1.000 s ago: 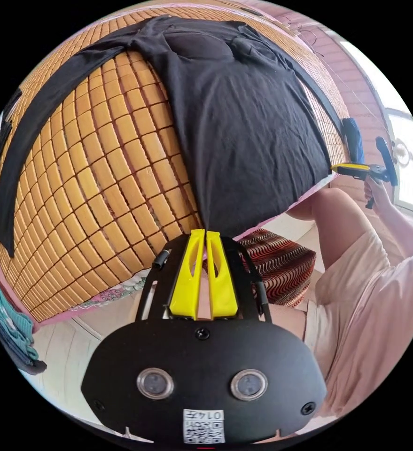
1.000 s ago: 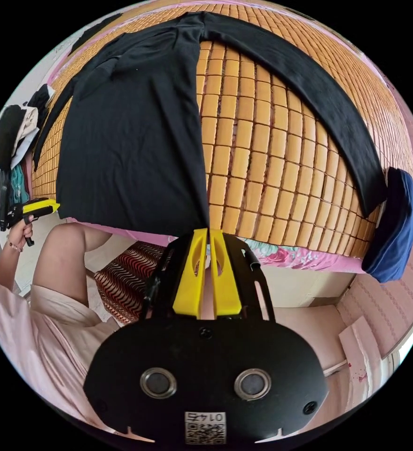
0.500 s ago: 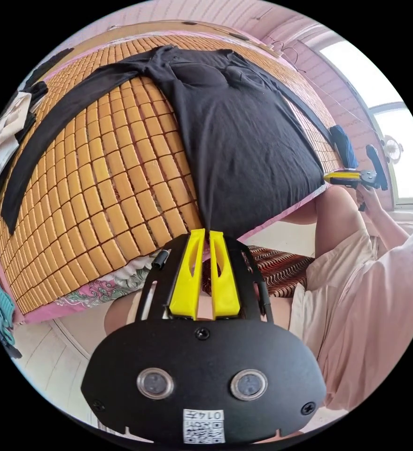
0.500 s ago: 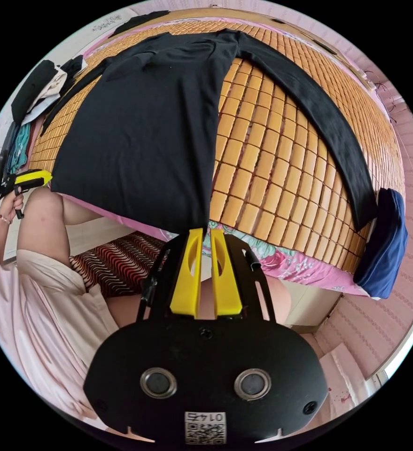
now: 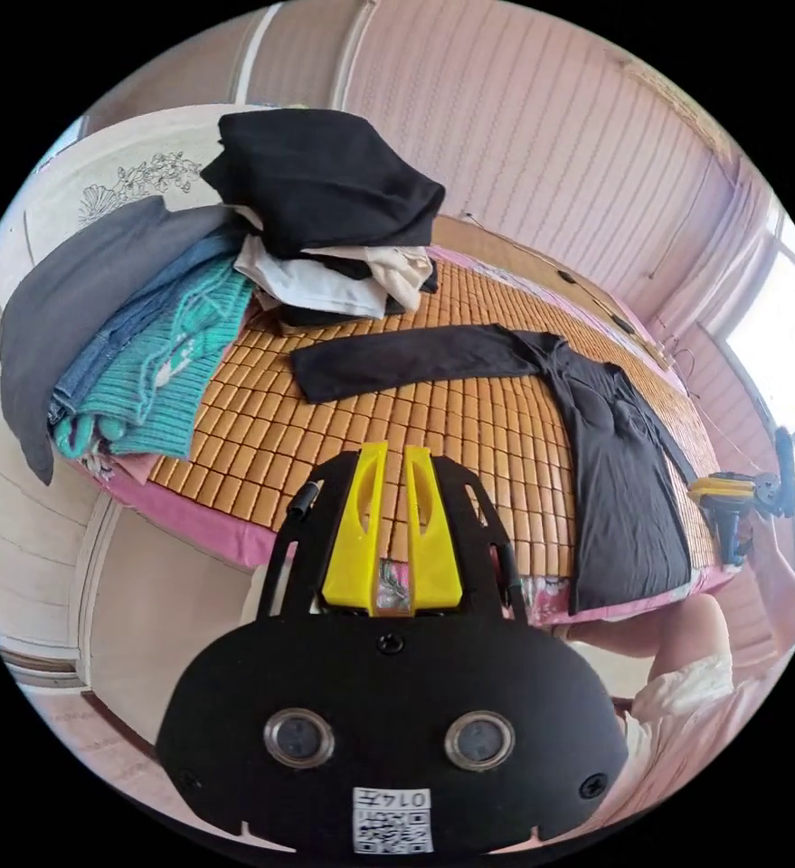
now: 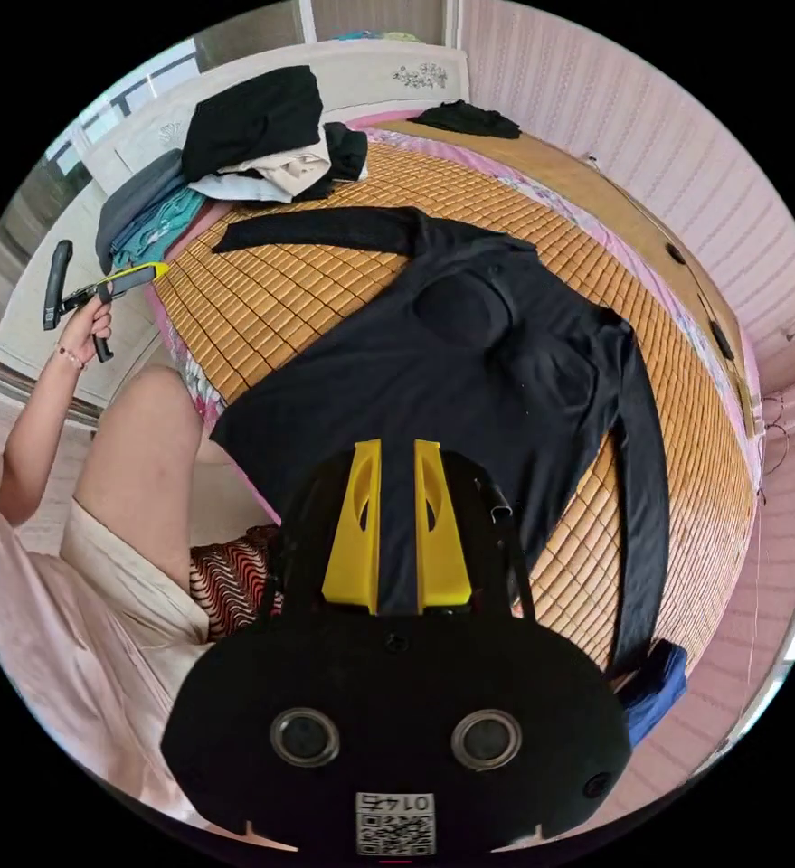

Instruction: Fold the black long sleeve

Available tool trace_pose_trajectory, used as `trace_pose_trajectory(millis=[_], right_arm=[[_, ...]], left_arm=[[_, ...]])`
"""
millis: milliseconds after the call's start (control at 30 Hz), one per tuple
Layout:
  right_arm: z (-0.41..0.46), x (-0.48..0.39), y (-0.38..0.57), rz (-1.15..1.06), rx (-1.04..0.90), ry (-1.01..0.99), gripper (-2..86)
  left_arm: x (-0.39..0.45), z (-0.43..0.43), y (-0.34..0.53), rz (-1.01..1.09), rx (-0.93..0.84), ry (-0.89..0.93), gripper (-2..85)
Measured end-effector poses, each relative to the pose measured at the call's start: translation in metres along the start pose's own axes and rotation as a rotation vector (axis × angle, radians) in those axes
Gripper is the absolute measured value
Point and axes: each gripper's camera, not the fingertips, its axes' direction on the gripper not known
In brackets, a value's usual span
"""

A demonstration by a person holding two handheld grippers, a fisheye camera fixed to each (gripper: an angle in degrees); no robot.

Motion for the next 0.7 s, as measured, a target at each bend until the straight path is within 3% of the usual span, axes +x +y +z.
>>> trace_pose_trajectory(millis=[167, 367, 600, 700], right_arm=[[0.035, -0.063, -0.150, -0.242, 0.047, -0.046, 8.1], [0.099, -0.108, -0.272, -0.307, 0.001, 0.042, 9.4], [0.159, -0.124, -0.313, -0.280, -0.056, 0.089, 10.2], [0.177, -0.124, -0.305, -0.279, -0.081, 0.059, 5.2]], left_arm=[[-0.044, 0.030, -0.015, -0.148, 0.030, 0.040, 6.1], [-0.062, 0.075, -0.030, -0.184, -0.032, 0.023, 7.6], [-0.051, 0.111, -0.026, -0.126, -0.119, -0.039, 8.5], [-0.034, 0.118, -0.019, -0.040, -0.114, -0.086, 5.3]])
